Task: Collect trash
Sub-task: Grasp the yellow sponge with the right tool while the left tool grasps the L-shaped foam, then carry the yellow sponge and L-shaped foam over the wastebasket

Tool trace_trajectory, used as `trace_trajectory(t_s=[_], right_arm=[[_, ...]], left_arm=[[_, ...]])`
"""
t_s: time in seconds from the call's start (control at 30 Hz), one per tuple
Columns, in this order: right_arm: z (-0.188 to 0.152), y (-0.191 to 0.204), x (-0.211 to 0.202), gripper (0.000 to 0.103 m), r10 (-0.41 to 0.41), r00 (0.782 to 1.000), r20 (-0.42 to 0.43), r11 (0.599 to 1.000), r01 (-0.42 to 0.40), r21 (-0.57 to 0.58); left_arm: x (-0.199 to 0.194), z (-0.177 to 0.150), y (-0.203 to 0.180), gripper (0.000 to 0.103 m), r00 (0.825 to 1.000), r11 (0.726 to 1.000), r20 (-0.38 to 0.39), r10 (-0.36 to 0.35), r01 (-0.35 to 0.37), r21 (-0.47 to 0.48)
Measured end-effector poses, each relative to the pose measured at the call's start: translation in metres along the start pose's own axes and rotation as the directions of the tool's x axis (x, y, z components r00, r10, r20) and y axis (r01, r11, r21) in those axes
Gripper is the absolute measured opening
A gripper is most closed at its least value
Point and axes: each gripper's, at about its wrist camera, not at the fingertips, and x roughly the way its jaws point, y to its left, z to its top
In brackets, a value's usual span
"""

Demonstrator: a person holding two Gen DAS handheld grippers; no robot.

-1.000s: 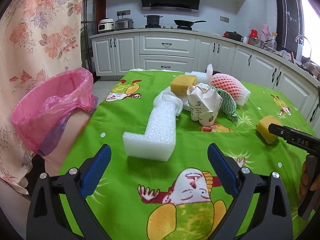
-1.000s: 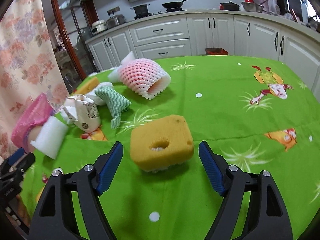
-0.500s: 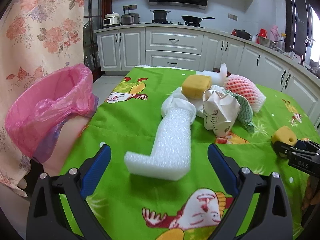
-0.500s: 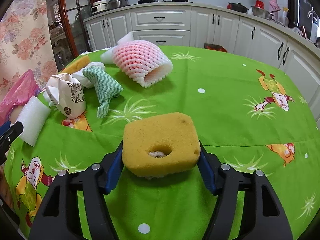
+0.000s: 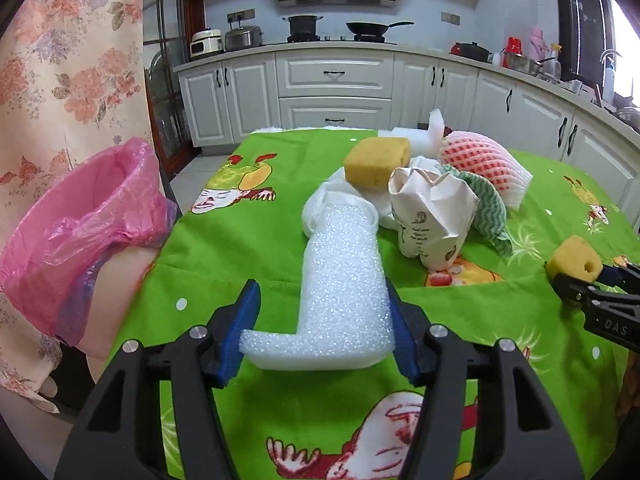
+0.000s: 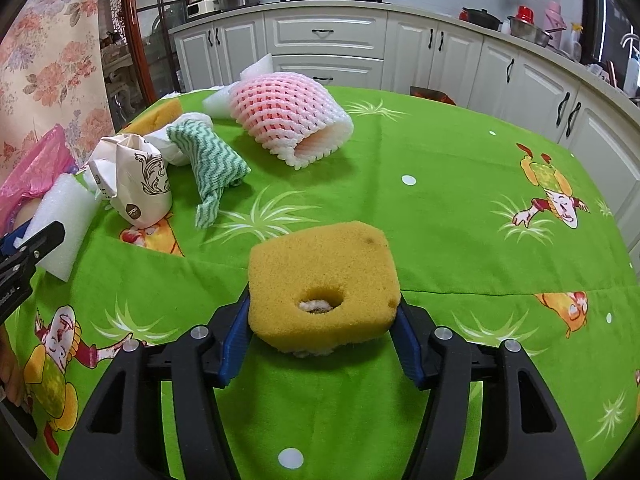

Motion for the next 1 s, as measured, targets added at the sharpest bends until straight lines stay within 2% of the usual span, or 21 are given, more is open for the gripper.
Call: trace_trajectory(t_s=[0.33,0.5,1.0], right_arm=[[0.0,0.001,-0.003,0.056,0.007,1.0,0.015,1.0,-0.007,-0.012],[-0.003,0.014,-0.019,0.056,0.048,0.995,0.082,0.996,-0.041,-0.076],[-0.016,0.068,-0.054,0.056,0.176,0.978,0.108,0.975,-0.159,-0.154]], left_arm=[[-0.031,-0.016,0.002,0.057,1.0,1.0,0.03,-0.004,0.005,-0.01],[-0.046,-0.024,0.002,0.057,0.999,1.0,0.041,-0.01,0.01,0.002],[-0.077,-0.047,0.027,0.057,0.998,1.0,0.069,0.013,-0.011,-0.027]])
